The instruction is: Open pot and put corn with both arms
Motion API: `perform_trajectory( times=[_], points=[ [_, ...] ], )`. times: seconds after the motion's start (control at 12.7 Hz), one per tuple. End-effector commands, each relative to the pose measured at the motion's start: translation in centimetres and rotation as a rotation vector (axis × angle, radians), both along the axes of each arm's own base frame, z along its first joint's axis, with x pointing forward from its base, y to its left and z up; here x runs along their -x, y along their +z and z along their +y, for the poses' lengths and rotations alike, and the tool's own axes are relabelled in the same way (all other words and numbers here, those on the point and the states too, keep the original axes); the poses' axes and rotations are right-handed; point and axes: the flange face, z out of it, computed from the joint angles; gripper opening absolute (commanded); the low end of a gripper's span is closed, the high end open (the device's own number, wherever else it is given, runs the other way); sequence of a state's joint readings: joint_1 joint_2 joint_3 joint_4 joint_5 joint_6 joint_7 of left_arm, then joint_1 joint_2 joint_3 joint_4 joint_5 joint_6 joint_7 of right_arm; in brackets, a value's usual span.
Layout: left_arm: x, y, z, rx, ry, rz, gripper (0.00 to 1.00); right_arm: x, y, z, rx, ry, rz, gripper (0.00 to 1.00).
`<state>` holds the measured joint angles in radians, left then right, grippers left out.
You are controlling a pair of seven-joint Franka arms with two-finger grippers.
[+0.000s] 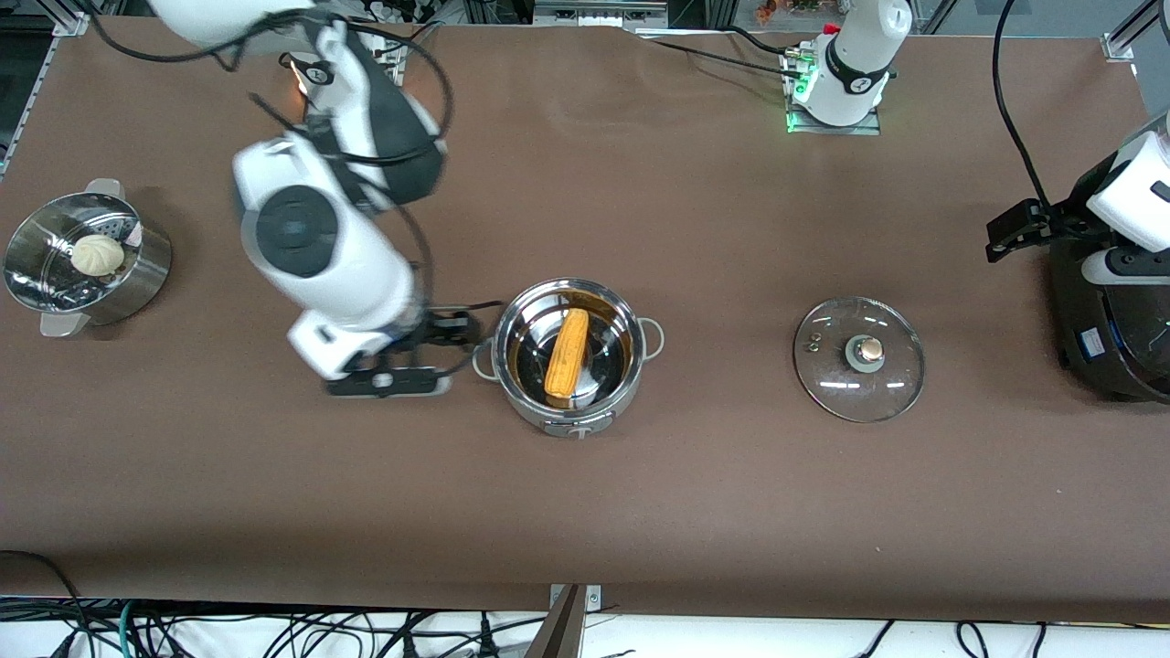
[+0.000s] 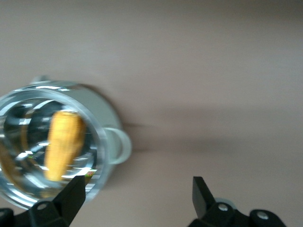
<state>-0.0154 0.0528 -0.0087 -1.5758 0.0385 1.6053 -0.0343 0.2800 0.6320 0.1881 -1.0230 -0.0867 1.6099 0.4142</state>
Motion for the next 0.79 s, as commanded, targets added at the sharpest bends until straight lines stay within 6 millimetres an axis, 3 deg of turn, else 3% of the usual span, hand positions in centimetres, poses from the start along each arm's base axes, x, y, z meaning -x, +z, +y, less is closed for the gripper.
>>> perform_trajectory(
  times=[0.0, 0.32, 0.39, 0.47, 0.71],
  points=[
    [2.6, -0.3, 0.3, 0.019, 0.018, -0.014, 1.00, -0.3, 2.2, -8.2, 0.043, -0.040, 0.067, 1.00],
    [1.5, 0.7, -0.4, 0.017, 0.008, -0.028, 1.00, 0.0, 4.5, -20.8, 0.044, -0.130, 0.111, 1.00],
    [1.5, 0.6, -0.7, 0.016, 0.004, -0.025, 1.00, 1.0, 6.4, -23.2, 0.028, -0.067, 0.067, 1.00],
    [1.5, 0.7, -0.8, 0.016, 0.001, -0.026, 1.00, 1.8, 6.4, -26.3, 0.046, -0.095, 0.051, 1.00],
    [1.7, 0.7, -0.9, 0.015, 0.000, -0.011, 1.00, 6.1, 5.7, -27.7, 0.066, -0.113, -0.003, 1.00]
  ],
)
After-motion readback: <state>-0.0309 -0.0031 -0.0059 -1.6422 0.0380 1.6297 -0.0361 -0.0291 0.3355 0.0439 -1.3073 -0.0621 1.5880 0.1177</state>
